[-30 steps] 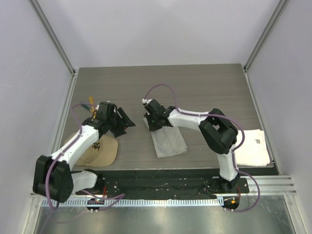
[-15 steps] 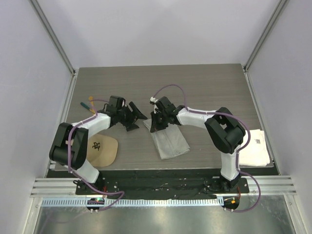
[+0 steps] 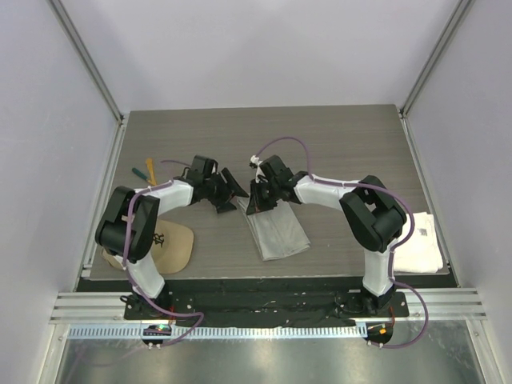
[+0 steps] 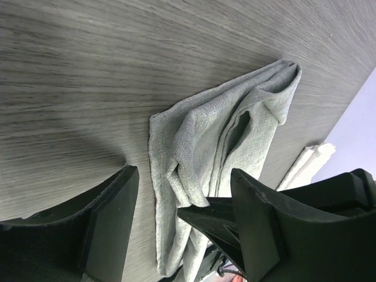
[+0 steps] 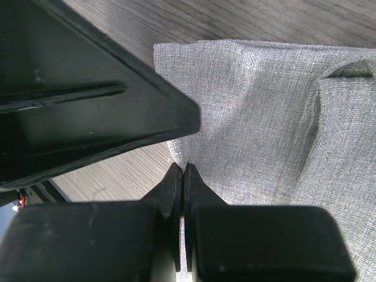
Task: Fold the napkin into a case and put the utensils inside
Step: Stuff the 2/3-rectangle-folded napkin at the center of the board.
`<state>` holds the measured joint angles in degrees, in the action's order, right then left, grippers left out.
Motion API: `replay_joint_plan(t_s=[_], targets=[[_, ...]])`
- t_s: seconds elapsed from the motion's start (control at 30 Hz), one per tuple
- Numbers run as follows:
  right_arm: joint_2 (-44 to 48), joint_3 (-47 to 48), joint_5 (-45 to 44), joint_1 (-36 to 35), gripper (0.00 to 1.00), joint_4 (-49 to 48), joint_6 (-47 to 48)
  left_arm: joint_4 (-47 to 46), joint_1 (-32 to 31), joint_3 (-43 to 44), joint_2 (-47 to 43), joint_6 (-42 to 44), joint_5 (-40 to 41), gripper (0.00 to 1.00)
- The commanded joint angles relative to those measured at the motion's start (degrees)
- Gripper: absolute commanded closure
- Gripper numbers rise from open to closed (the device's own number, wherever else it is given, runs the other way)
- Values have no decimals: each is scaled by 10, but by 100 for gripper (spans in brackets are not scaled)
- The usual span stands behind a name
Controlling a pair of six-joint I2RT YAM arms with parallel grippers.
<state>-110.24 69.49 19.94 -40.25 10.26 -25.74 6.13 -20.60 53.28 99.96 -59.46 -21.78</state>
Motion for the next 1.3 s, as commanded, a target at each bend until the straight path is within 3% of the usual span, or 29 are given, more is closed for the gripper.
replay_joint_plan(t_s=[0.0, 0.07, 0.23, 0.4, 0.53, 0.8, 1.1, 1.2, 1.27], targets=[[24, 12, 17, 3, 91, -7, -2, -9, -4, 10, -7, 15, 17, 33], [25, 13, 0, 3, 80, -1, -6, -2, -2, -8, -44, 19, 52, 32], [13, 56, -32, -2, 76, 56, 15, 56, 9, -19, -126, 30, 111, 28], [-12, 121, -78, -23, 67, 118, 40, 177, 40, -21, -214, 23, 183, 27], [-42, 162, -116, -44, 57, 150, 49, 237, 61, -28, -261, 27, 191, 30], [-73, 202, -225, -79, 36, 201, 71, 267, 66, -58, -365, 55, 194, 31], [-133, 220, -281, -96, 34, 209, 89, 265, 66, -73, -391, 54, 173, 31], [-155, 211, -293, -103, 41, 214, 80, 265, 66, -73, -388, 54, 169, 31], [-161, 198, -333, -113, 52, 216, 66, 267, 66, -71, -391, 55, 169, 32]])
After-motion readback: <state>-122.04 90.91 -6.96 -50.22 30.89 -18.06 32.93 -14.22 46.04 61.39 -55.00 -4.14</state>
